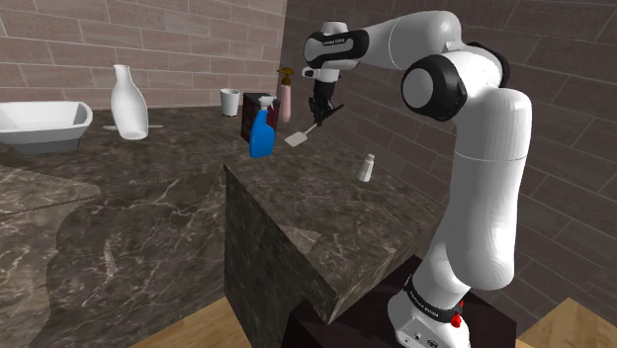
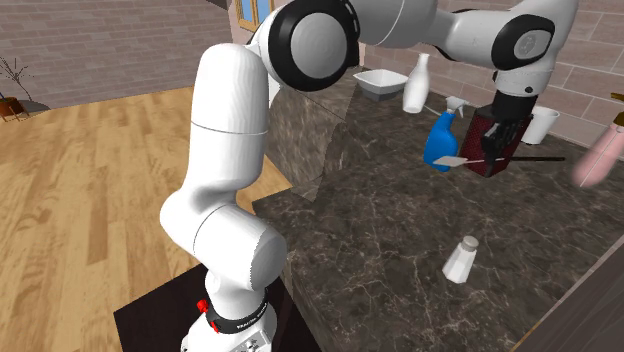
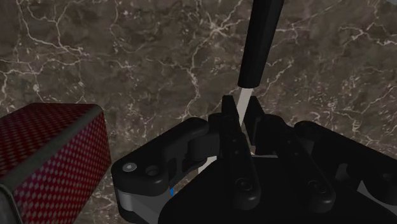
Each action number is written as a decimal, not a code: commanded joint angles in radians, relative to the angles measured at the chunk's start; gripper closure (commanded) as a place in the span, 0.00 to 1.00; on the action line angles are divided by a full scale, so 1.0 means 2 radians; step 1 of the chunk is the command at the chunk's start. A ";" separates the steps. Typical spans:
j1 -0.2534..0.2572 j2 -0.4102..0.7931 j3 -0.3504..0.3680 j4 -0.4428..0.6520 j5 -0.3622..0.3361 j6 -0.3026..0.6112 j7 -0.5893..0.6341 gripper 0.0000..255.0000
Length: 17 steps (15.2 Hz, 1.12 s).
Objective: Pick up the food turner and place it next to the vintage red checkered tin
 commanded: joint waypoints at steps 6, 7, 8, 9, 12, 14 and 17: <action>0.002 0.006 0.003 -0.039 0.005 0.044 -0.002 1.00; 0.002 0.007 0.004 -0.044 0.006 0.050 -0.002 1.00; 0.002 0.009 0.004 -0.049 0.007 0.056 -0.003 1.00; 0.002 0.010 0.005 -0.054 0.008 0.062 -0.003 1.00; 0.002 0.016 0.007 -0.067 0.012 0.080 -0.005 1.00; 0.001 0.020 0.008 -0.076 0.016 0.091 -0.007 1.00; 0.000 0.027 0.011 -0.087 0.021 0.109 -0.010 1.00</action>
